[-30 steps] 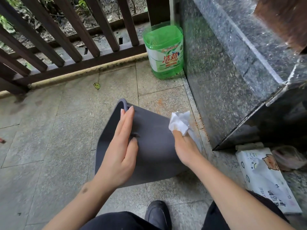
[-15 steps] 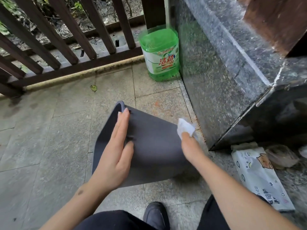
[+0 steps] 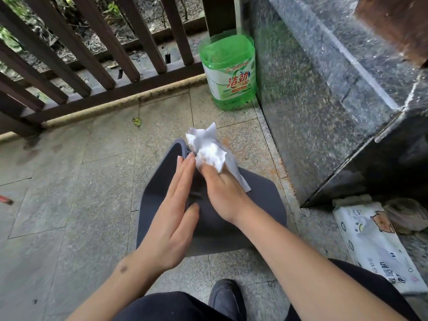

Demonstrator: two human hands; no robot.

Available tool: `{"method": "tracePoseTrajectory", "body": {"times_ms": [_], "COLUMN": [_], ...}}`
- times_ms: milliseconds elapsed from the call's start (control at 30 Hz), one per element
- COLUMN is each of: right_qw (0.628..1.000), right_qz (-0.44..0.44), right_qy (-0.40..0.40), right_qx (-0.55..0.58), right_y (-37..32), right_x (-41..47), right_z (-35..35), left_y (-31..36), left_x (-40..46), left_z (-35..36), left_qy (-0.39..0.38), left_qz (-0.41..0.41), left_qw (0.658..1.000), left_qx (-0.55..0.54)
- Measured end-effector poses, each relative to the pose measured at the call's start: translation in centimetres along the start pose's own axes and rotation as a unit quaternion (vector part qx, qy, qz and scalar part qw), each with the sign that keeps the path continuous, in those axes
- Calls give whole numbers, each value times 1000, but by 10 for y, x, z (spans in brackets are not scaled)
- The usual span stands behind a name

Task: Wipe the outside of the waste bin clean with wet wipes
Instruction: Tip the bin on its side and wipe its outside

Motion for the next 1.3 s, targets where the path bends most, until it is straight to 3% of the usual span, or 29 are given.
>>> {"method": "tracePoseTrajectory", "body": {"times_ms": [167, 300, 433, 533, 600, 700, 867, 1067, 1300], "right_qw": [995, 994, 983, 931, 911, 938, 993, 996, 990], "right_qz": [-72, -47, 120, 294, 316, 216, 41, -65, -101], "right_qy": [-56, -53, 93, 181, 220, 213, 94, -39, -96], "right_qx": [-29, -78, -100, -118, -148, -166, -60, -41, -29], "right_y": [-11, 18, 81, 133, 137, 103, 34, -10, -13], "right_x": [-33, -57, -51, -45, -40, -22, -16, -30, -37], "right_z": [21, 3, -68, -110, -118, -95, -32, 17, 14], "left_y": [-11, -16, -17, -10, -7, -5, -8, -13, -15], "left_x": [2, -5, 0, -1, 0, 3, 4, 6, 0], "left_z": [-5, -10, -14, -8, -4, -2, -3, -6, -7], "left_qy": [28, 40, 41, 21, 17, 13, 18, 41, 51], "left_qz": [-36, -43, -63, -39, -33, -25, -20, -27, -28], "left_qw": [998, 998, 997, 999, 999, 1000, 1000, 999, 998], "left_qx": [-48, -25, -22, -21, -25, -12, 1, -12, -25]}}
Point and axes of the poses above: each hand's wrist, its own x-axis towards the middle knuckle, its own z-axis out of the palm, y = z × x, the point moved 8 cm from there along x, towards the middle knuckle, and after that the axes turned 4 degrees about x, right-handed, at the moved point
